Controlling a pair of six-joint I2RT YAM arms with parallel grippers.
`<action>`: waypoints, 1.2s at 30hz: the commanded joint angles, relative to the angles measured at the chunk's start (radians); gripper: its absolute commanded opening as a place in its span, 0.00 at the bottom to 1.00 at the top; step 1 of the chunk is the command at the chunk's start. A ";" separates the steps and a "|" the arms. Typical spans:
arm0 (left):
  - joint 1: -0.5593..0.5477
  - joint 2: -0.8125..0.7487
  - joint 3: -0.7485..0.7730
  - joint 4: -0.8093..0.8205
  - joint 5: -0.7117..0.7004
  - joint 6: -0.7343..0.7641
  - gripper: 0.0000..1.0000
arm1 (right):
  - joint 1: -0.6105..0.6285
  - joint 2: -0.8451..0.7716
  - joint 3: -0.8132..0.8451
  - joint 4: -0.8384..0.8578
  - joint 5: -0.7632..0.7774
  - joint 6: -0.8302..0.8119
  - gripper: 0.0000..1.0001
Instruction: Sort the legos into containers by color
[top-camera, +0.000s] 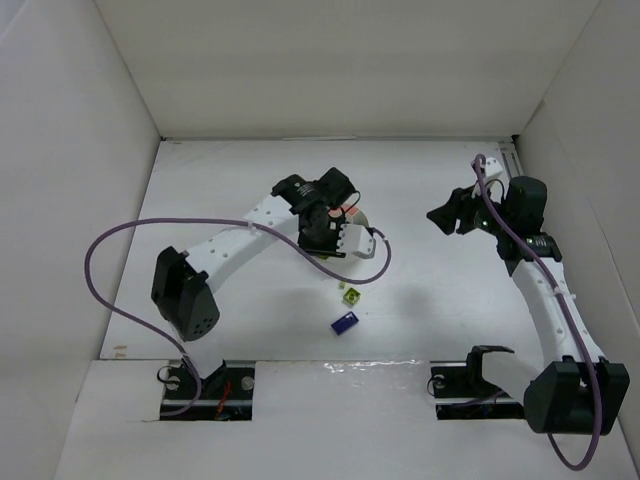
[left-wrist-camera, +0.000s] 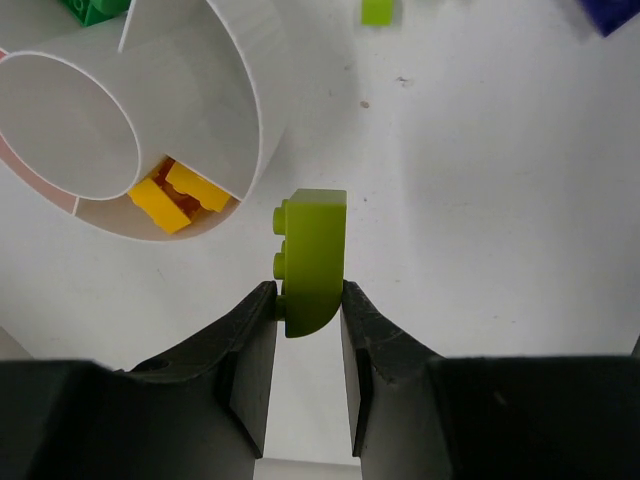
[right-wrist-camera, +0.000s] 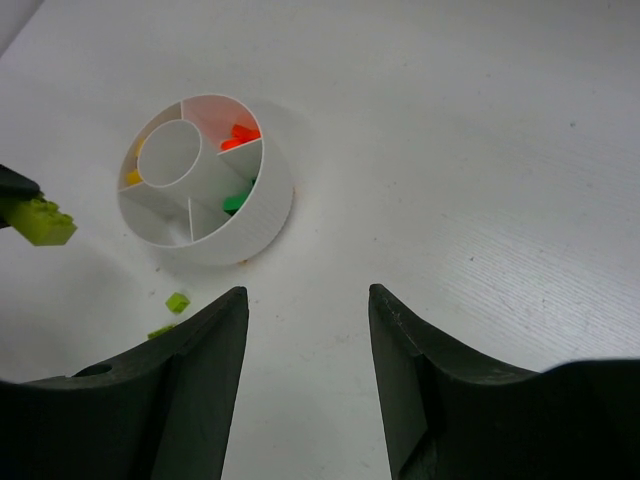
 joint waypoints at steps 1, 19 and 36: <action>0.003 0.036 0.084 -0.049 -0.085 0.014 0.12 | -0.005 -0.020 0.009 0.057 -0.021 0.025 0.57; 0.012 0.151 0.213 -0.049 -0.094 0.014 0.15 | -0.014 -0.020 -0.009 0.075 -0.011 0.025 0.57; 0.012 0.249 0.298 -0.049 -0.076 0.033 0.26 | -0.014 -0.020 -0.018 0.075 -0.002 0.025 0.57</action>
